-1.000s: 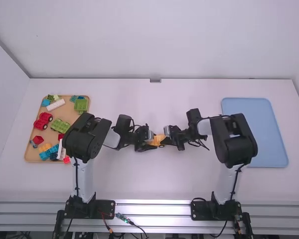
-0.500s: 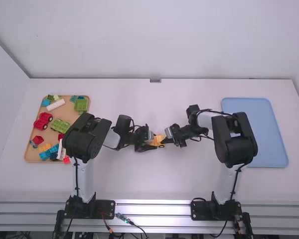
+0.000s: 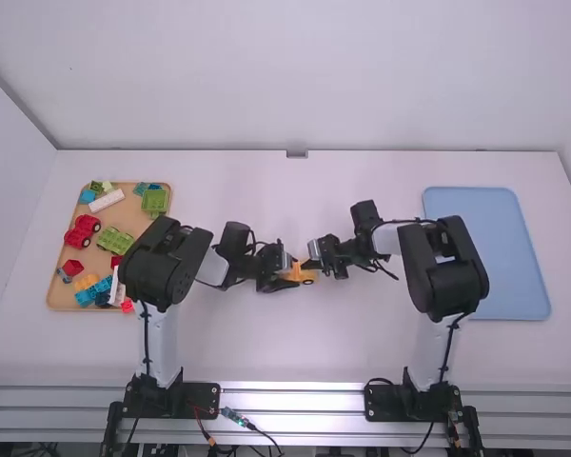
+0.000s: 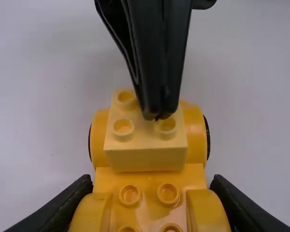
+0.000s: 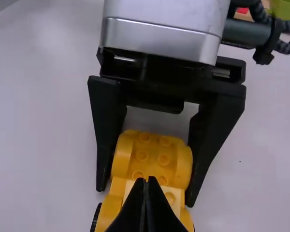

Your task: Assemble lego blocks to make yellow taxi

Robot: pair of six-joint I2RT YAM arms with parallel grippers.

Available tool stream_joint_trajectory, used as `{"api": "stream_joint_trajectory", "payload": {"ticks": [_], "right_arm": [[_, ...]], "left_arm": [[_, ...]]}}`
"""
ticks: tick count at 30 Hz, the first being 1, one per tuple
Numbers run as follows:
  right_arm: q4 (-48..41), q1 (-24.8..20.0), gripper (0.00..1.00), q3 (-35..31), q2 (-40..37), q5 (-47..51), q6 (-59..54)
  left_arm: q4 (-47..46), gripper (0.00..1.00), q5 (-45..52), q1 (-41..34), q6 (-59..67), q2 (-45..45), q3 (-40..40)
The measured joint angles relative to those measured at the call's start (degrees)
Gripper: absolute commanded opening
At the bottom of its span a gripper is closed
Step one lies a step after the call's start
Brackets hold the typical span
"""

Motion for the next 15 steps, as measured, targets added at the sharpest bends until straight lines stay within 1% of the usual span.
{"api": "stream_joint_trajectory", "payload": {"ticks": [2,4,8,10,15], "right_arm": [[2.12,-0.04,0.0,-0.52,0.0,-0.13,1.75],[6.25,-0.04,0.0,-1.51,0.0,0.2,5.16],[10.29,0.28,0.0,-3.17,0.0,0.31,8.76],[11.19,0.63,0.0,-3.58,0.0,0.57,9.88],[9.25,1.07,0.0,-3.52,-0.15,1.11,10.84]], "left_arm": [[-0.46,0.06,0.04,0.02,0.07,0.0,0.24],[-1.38,0.06,0.02,0.0,0.28,-0.04,0.68],[-1.75,0.06,0.0,0.0,0.48,-0.04,0.98],[-1.75,0.06,-0.02,0.0,0.48,-0.04,0.96],[-1.68,0.06,0.26,0.0,0.72,-0.04,0.96]]}}
